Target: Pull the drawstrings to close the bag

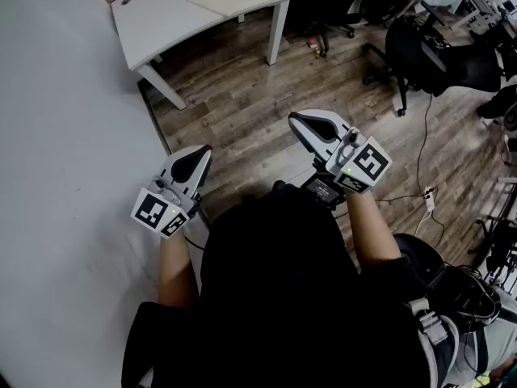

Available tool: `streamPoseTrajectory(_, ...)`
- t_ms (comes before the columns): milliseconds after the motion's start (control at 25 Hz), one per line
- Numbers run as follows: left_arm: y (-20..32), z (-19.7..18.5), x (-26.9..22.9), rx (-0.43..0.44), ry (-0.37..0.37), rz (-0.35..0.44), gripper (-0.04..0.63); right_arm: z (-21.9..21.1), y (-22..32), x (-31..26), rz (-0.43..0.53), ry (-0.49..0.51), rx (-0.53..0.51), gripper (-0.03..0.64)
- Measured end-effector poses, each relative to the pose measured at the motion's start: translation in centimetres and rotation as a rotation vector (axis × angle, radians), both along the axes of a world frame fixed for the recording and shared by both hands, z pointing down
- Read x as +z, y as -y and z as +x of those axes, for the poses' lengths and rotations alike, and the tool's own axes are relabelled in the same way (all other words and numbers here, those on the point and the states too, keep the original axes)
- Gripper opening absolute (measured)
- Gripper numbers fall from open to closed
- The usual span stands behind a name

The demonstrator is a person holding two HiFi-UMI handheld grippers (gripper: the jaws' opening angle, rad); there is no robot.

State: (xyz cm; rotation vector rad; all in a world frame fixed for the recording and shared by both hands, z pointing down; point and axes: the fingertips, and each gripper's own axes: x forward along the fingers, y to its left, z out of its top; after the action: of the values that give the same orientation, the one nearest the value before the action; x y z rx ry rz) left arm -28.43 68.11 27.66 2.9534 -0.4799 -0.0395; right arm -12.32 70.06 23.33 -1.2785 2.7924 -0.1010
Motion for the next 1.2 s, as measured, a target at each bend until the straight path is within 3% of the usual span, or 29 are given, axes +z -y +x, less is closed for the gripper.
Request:
streamPoseTrajectory(440, 1.1, -0.5, 0.4, -0.02, -0.012, 0.007, 0.012, -1.7, 0.1, 1.6, -0.014, 0.018, -0.038, 0.006)
streamPoseTrajectory(920, 1.9, 0.1, 0.6, 0.015, -0.01, 0.023, 0.012, -1.7, -0.1, 1.8, -0.008, 0.034, -0.026, 0.006)
streamPoseTrajectory(1000, 2.1, 0.1, 0.8, 0.022, -0.038, 0.01, 0.012, -1.5, -0.5, 1.9, 0.0, 0.033, -0.014, 0.006)
streamPoseTrajectory(1120, 2.2, -0.1, 0.2, 0.037, -0.147, -0.027, 0.012, -0.7, -1.1, 1.7, 0.011, 0.056, 0.01, 0.006)
streamPoseTrajectory(1200, 2.3, 0.0, 0.2, 0.042, -0.158, -0.022, 0.012, 0.0, -1.0, 2.1, -0.006, 0.054, 0.02, 0.006)
